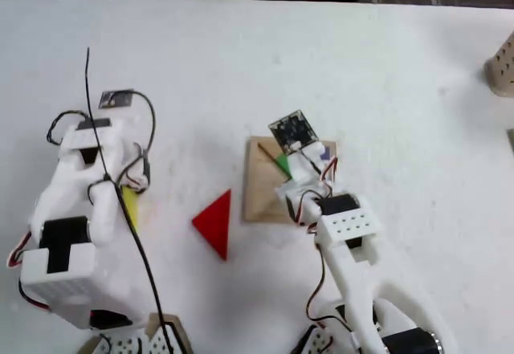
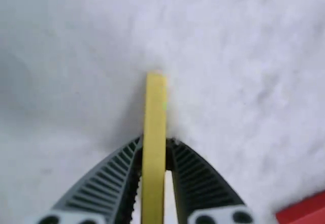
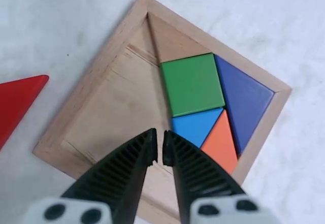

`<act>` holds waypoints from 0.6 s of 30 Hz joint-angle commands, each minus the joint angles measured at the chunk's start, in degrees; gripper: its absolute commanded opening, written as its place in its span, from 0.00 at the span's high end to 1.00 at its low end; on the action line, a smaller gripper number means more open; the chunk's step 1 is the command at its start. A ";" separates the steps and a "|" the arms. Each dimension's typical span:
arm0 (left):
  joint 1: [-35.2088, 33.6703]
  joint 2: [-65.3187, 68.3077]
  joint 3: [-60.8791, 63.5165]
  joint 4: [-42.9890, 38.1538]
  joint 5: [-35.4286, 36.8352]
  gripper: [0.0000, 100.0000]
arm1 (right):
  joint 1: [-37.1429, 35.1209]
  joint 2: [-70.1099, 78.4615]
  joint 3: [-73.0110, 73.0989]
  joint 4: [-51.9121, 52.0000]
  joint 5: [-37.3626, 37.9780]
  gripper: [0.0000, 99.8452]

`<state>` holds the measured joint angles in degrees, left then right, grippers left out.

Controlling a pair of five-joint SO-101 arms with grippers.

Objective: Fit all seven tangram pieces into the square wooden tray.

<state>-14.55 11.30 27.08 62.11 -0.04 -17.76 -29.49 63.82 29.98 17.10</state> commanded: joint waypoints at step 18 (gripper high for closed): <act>0.31 -13.67 11.43 -10.29 -1.05 0.98 | 23.34 -6.64 1.32 12.70 0.79 0.97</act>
<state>-14.73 4.70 33.32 58.59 -0.48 1.67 -34.24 65.23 43.16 17.10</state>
